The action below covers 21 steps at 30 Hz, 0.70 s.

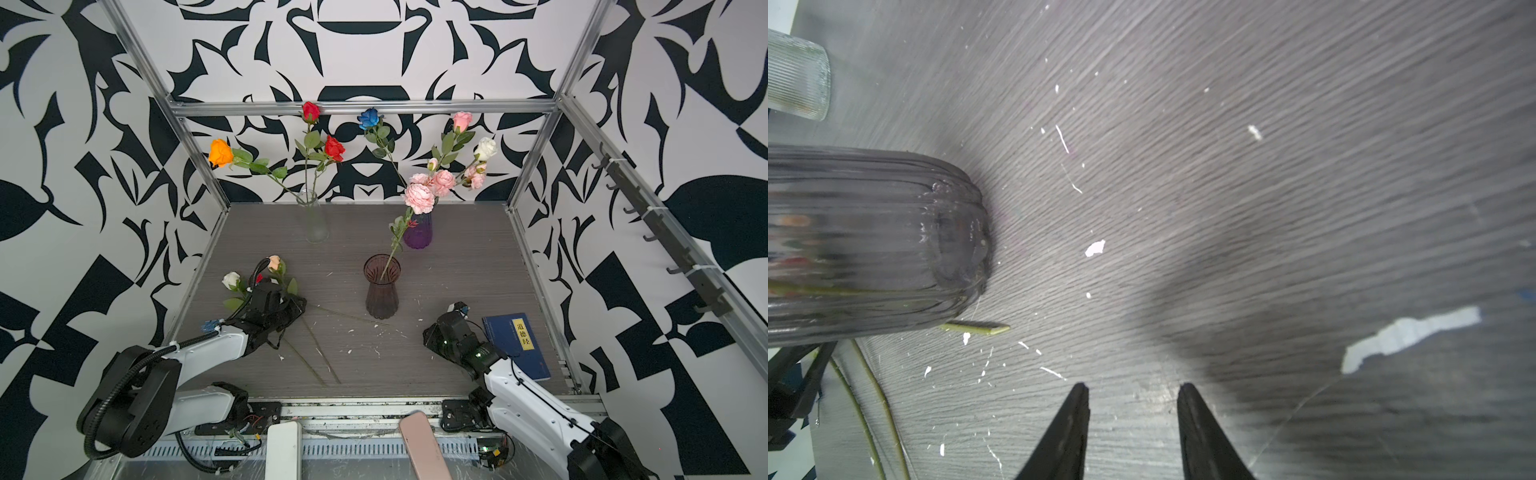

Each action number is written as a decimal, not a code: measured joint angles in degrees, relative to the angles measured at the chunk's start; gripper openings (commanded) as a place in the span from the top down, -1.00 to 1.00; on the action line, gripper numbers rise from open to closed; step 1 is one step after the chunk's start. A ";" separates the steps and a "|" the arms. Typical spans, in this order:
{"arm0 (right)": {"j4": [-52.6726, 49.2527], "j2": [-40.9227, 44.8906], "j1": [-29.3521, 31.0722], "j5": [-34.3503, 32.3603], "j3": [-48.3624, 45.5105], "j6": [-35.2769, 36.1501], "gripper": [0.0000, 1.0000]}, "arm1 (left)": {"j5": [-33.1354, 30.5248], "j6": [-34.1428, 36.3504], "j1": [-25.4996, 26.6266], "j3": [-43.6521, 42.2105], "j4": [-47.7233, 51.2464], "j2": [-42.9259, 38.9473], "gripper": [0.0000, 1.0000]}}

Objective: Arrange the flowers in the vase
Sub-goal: 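Move the left gripper back down to the loose roses and grasp a red rose stem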

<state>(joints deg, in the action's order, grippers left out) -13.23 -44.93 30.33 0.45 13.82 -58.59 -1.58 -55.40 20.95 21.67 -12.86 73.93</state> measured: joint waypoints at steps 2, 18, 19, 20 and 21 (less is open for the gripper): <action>-0.02 0.02 0.00 0.00 -0.07 0.00 0.21 | 0.52 -0.17 -0.46 0.85 0.26 1.84 0.30; -0.22 0.63 -0.52 0.44 -0.28 0.00 0.21 | -3.13 -3.76 -1.81 24.26 25.49 17.64 0.28; -0.24 0.63 -0.52 0.46 -0.28 0.00 0.21 | -3.61 -3.78 -1.81 26.43 28.02 19.02 0.29; -0.24 0.63 -0.55 0.46 -0.28 0.00 0.21 | -3.89 -3.80 -1.81 28.37 30.23 20.35 0.29; -0.24 0.63 -0.59 0.52 -0.28 0.00 0.21 | -4.15 -3.82 -1.81 30.16 32.22 21.57 0.31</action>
<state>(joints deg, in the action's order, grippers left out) -13.47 -44.29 29.74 0.97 13.54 -58.59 -5.74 -59.22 19.14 51.83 19.35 95.50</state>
